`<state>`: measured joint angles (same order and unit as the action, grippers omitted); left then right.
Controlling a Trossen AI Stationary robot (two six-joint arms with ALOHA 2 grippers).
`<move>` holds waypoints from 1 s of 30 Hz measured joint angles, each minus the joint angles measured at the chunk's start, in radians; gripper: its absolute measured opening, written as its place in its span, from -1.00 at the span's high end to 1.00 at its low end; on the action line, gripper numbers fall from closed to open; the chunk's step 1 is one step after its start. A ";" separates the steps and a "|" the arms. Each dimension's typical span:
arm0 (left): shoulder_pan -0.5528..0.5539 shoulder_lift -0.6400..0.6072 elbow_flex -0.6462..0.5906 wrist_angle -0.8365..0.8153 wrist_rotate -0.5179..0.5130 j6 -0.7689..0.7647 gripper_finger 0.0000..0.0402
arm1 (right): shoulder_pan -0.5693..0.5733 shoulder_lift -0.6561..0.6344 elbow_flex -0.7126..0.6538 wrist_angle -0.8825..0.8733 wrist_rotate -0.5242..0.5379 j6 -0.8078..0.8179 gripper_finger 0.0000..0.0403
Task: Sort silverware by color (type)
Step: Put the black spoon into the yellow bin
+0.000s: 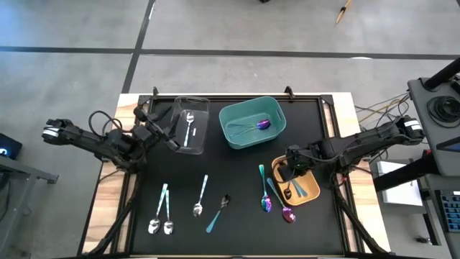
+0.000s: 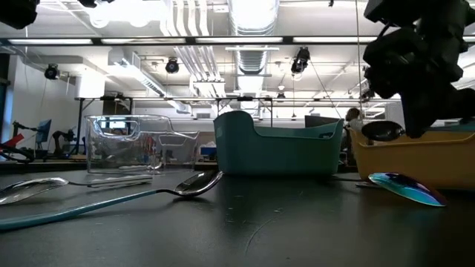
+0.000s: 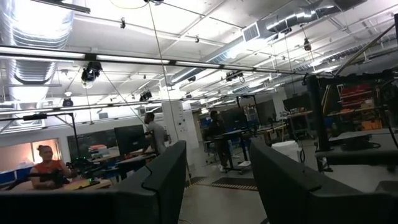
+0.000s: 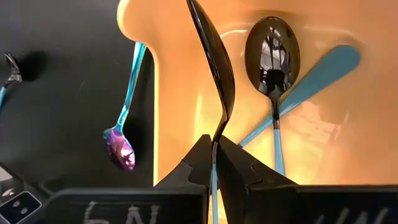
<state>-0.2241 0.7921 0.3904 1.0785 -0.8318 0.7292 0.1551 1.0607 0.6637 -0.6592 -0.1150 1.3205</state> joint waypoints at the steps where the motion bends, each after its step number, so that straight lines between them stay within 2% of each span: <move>1: 0.000 0.000 0.000 -0.003 0.000 0.000 0.20 | 0.000 0.000 -0.006 0.008 -0.001 0.000 0.96; 30: 0.008 0.005 0.000 -0.001 0.002 -0.004 0.20 | 0.006 0.113 -0.033 0.119 0.006 0.014 0.96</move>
<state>-0.2164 0.7975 0.3904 1.0775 -0.8298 0.7251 0.1616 1.1737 0.6307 -0.5403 -0.1090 1.3340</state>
